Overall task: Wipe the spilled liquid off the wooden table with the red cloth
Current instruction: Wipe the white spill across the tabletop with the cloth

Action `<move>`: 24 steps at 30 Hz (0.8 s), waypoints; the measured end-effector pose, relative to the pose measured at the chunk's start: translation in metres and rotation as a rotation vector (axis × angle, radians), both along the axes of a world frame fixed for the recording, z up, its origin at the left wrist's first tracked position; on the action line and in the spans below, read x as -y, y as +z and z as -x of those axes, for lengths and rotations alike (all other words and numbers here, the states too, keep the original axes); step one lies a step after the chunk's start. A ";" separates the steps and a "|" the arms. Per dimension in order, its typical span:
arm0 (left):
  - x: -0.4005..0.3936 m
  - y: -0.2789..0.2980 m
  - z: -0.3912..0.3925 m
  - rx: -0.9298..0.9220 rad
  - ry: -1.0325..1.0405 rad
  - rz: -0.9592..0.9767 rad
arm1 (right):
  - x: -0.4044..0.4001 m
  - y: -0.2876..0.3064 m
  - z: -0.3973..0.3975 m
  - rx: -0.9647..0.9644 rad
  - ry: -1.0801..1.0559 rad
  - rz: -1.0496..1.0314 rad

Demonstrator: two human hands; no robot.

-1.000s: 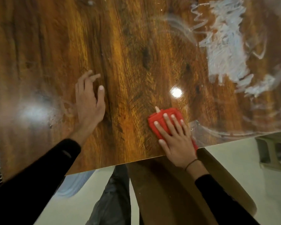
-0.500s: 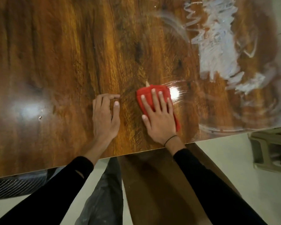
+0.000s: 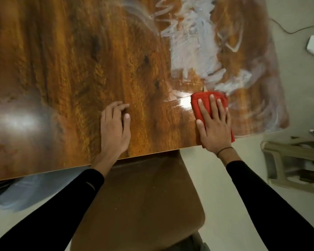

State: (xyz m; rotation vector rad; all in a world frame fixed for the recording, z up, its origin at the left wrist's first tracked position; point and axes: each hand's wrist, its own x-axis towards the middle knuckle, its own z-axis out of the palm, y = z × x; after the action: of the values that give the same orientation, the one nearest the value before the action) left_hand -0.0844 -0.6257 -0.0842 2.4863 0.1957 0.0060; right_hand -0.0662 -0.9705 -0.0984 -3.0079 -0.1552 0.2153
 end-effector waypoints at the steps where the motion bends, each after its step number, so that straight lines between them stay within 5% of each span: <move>1: 0.007 -0.004 -0.001 -0.013 0.002 -0.021 | 0.003 0.000 -0.003 0.008 -0.043 -0.003; 10: 0.020 -0.025 0.000 -0.026 -0.078 -0.302 | -0.097 -0.003 -0.004 0.055 -0.636 -0.042; 15: 0.020 -0.023 -0.002 -0.039 -0.090 -0.335 | -0.143 -0.009 0.010 0.064 -0.146 -0.098; 20: 0.021 -0.022 -0.003 -0.036 -0.076 -0.329 | -0.099 -0.017 0.020 0.040 0.359 -0.100; 24: 0.020 -0.025 -0.002 -0.049 -0.088 -0.328 | -0.031 -0.011 0.017 0.014 0.385 -0.010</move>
State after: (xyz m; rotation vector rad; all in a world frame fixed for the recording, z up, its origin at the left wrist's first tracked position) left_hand -0.0826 -0.6456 -0.1095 2.8218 0.1126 -0.0639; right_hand -0.0829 -0.9391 -0.1091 -2.9412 -0.7349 0.2263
